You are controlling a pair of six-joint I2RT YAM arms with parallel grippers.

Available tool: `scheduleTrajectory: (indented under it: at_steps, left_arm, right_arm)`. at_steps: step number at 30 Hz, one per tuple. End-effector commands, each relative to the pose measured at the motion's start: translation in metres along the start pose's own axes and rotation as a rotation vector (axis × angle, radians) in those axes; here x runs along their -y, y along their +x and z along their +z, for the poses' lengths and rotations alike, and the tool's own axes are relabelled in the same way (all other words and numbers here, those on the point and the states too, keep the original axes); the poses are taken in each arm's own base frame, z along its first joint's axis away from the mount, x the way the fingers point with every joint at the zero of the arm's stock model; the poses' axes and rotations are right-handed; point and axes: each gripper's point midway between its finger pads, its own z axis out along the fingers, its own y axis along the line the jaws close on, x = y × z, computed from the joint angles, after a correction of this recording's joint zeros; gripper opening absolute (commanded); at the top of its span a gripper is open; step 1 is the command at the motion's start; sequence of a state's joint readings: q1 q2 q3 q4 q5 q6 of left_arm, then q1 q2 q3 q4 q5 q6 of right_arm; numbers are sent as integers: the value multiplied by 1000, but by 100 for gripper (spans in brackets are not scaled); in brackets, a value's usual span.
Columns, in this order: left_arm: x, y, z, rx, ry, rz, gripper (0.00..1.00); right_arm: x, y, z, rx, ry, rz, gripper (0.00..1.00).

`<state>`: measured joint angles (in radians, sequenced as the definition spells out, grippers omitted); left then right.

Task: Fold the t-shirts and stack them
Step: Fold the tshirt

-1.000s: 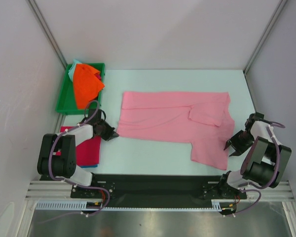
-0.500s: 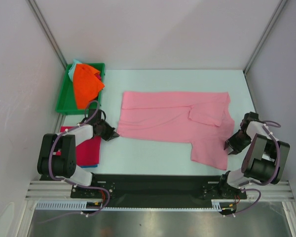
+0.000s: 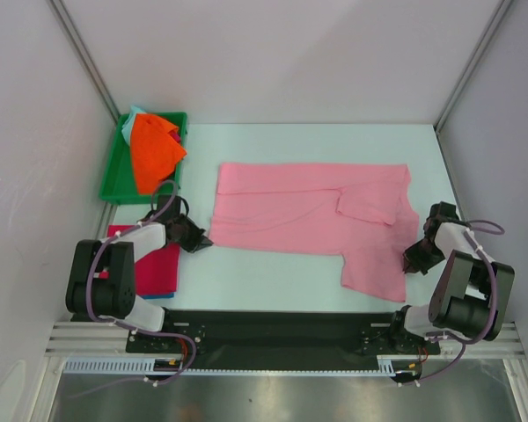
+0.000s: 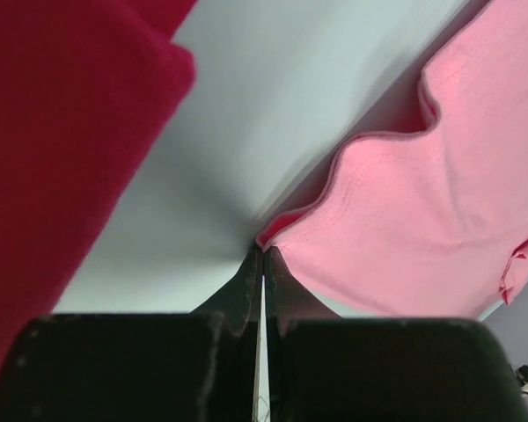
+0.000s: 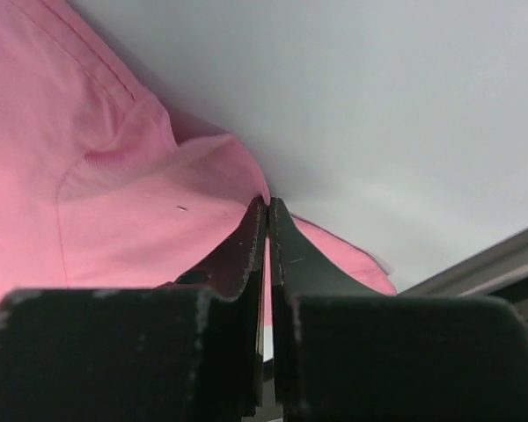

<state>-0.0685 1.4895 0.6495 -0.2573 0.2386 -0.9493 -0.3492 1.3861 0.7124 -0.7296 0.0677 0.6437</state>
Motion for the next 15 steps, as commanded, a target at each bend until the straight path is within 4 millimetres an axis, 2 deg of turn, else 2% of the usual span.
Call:
scheduleTrajectory:
  at_steps: [1, 6, 8, 11, 15]
  left_arm:
    - [-25, 10, -6, -12, -74, 1, 0]
    - [-32, 16, -15, 3, -74, -7, 0]
    - [-34, 18, -19, 14, -67, -6, 1]
    - [-39, 23, -21, 10, -68, -9, 0]
    - [-46, 30, -21, -8, -72, -7, 0]
  right_arm:
    - [20, -4, -12, 60, 80, 51, 0]
    - [29, 2, -31, 53, 113, 62, 0]
    - [40, 8, -34, 32, 170, 82, 0]
    - [41, 12, -38, 28, 150, 71, 0]
    - [44, 5, -55, 95, 121, 104, 0]
